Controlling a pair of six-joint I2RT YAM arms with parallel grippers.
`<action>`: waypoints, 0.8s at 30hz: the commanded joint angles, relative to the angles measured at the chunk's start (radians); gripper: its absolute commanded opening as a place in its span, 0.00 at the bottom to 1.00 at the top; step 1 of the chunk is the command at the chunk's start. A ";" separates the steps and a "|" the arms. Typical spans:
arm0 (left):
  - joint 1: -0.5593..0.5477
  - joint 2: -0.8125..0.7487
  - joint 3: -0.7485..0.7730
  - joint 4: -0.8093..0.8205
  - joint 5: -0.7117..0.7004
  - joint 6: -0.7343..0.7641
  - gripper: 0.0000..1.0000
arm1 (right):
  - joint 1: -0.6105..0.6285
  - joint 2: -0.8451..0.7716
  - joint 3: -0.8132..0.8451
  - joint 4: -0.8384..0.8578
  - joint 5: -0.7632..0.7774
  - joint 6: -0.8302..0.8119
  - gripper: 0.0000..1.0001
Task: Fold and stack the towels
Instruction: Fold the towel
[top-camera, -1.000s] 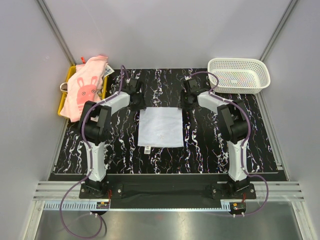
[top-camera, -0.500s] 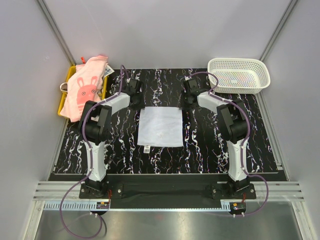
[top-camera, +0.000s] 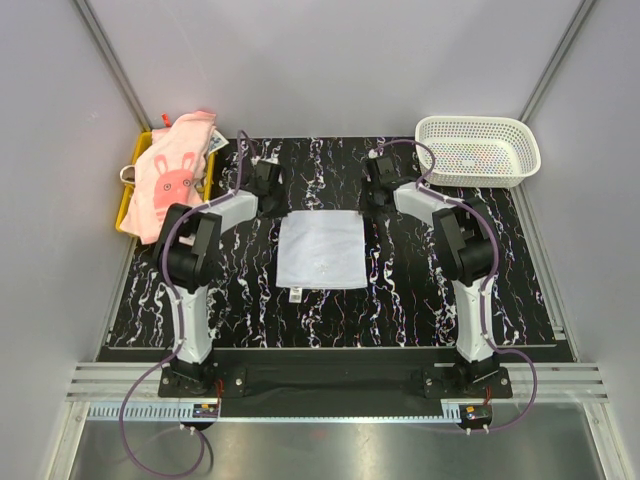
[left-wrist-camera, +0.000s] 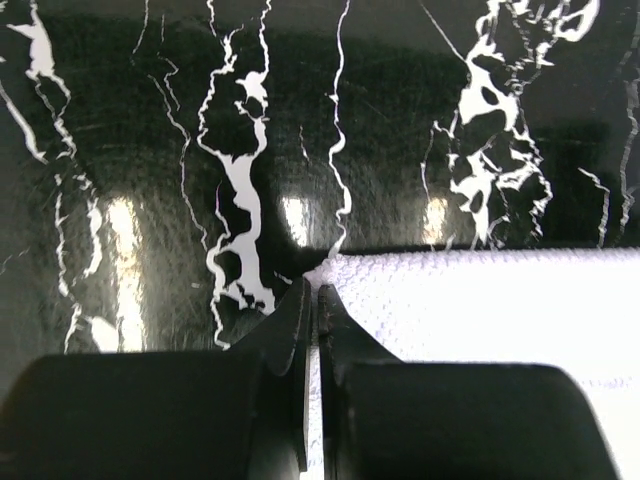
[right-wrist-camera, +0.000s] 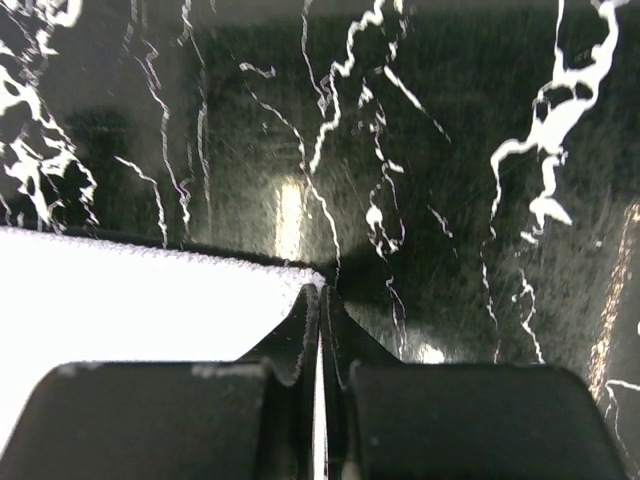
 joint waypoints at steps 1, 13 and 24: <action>0.008 -0.123 -0.031 0.110 -0.002 0.004 0.00 | -0.006 -0.095 -0.004 0.082 0.031 -0.027 0.01; 0.010 -0.332 -0.257 0.291 0.089 -0.037 0.00 | -0.003 -0.316 -0.220 0.188 -0.040 0.022 0.02; 0.008 -0.462 -0.531 0.460 0.114 -0.057 0.00 | 0.097 -0.485 -0.521 0.324 -0.032 0.081 0.02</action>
